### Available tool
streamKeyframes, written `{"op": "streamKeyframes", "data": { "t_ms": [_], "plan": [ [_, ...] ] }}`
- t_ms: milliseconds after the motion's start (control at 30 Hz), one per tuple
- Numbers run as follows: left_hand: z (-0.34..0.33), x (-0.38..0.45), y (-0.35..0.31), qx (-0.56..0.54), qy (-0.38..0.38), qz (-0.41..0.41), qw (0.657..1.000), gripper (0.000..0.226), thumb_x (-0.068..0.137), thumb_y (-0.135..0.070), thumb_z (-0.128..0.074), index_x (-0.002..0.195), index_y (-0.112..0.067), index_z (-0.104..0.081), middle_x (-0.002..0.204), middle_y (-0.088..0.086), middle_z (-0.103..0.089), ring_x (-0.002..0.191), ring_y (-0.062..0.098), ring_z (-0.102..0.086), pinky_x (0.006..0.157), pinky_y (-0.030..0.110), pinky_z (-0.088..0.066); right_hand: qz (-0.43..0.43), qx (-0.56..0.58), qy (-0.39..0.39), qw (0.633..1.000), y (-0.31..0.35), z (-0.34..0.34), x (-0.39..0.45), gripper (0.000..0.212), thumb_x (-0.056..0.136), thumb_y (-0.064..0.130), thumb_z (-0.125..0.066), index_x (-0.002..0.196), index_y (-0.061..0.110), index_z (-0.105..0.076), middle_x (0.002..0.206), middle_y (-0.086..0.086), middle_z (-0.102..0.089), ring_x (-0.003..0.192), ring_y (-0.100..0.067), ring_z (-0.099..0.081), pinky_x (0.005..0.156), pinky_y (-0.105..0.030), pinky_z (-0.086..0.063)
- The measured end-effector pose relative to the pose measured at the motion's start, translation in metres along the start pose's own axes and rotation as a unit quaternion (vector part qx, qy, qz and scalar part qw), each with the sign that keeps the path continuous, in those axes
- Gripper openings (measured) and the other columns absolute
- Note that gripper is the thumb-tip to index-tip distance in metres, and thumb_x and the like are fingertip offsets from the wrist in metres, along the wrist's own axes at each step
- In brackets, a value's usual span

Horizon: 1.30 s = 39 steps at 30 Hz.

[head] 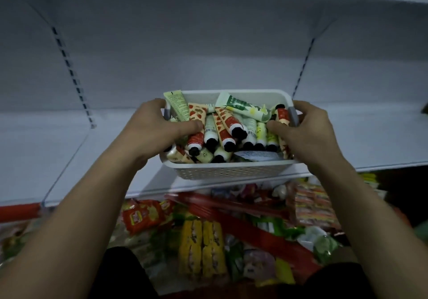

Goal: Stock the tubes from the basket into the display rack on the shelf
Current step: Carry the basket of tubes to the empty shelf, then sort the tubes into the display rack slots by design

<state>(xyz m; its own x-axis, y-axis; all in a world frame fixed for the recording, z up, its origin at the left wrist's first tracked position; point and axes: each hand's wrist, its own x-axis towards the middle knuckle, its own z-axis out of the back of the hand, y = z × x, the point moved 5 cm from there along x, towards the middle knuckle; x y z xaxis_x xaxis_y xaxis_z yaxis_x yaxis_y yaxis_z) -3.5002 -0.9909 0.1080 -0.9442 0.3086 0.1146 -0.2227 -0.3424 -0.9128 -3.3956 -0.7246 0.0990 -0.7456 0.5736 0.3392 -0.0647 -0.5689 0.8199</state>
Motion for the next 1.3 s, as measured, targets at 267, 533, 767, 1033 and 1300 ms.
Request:
{"op": "streamKeyframes", "data": {
  "t_ms": [267, 533, 767, 1033, 1300],
  "plan": [
    [-0.129, 0.065, -0.035, -0.056, 0.086, -0.013, 0.995, 0.035, 0.074, -0.031, -0.086, 0.102, -0.02, -0.068, 0.092, -0.003, -0.077, 0.074, 0.012, -0.075, 0.063, 0.032, -0.061, -0.059, -0.069, -0.072, 0.993, -0.064, 0.082, 0.058, 0.027, 0.081, 0.031, -0.077, 0.105, 0.025, -0.065, 0.084, 0.014, -0.065, 0.083, -0.018, -0.067, 0.083, -0.045, -0.058],
    [-0.24, 0.13, -0.064, -0.077, 0.133, 0.001, 0.988, 0.009, 0.08, -0.018, -0.082, 0.082, -0.017, -0.073, 0.072, -0.004, -0.077, 0.069, 0.013, -0.075, 0.06, 0.025, -0.06, -0.105, -0.11, -0.092, 0.984, -0.138, 0.129, 0.143, 0.032, 0.083, 0.031, -0.076, 0.111, 0.017, -0.068, 0.092, -0.001, -0.065, 0.088, -0.023, -0.063, 0.076, -0.031, -0.049],
    [-0.289, 0.169, -0.07, -0.058, 0.131, 0.032, 0.989, 0.015, 0.082, -0.019, -0.082, 0.081, -0.017, -0.066, 0.072, 0.0, -0.072, 0.046, 0.002, -0.066, 0.037, 0.012, -0.041, -0.109, -0.144, -0.063, 0.982, -0.198, 0.132, 0.206, 0.027, 0.082, 0.03, -0.075, 0.101, 0.011, -0.069, 0.089, -0.006, -0.07, 0.079, -0.022, -0.063, 0.065, -0.03, -0.05],
    [-0.305, 0.199, -0.063, -0.043, 0.116, 0.061, 0.99, 0.021, 0.083, -0.023, -0.08, 0.084, -0.017, -0.06, 0.076, 0.001, -0.067, 0.044, 0.001, -0.061, 0.035, 0.01, -0.036, -0.113, -0.171, -0.017, 0.979, -0.23, 0.113, 0.255, 0.028, 0.082, 0.032, -0.074, 0.095, 0.008, -0.069, 0.087, -0.007, -0.069, 0.069, -0.011, -0.057, 0.055, -0.021, -0.043],
    [-0.307, 0.215, -0.053, -0.077, 0.099, 0.092, 0.988, 0.022, 0.089, -0.029, -0.071, 0.102, -0.015, -0.061, 0.087, 0.001, -0.068, 0.067, 0.01, -0.063, 0.048, 0.019, -0.044, -0.115, -0.143, -0.005, 0.983, -0.235, 0.103, 0.278, 0.034, 0.078, 0.04, -0.077, 0.098, 0.014, -0.072, 0.088, -0.004, -0.071, 0.075, -0.011, -0.062, 0.063, -0.025, -0.05]
  ]
}}
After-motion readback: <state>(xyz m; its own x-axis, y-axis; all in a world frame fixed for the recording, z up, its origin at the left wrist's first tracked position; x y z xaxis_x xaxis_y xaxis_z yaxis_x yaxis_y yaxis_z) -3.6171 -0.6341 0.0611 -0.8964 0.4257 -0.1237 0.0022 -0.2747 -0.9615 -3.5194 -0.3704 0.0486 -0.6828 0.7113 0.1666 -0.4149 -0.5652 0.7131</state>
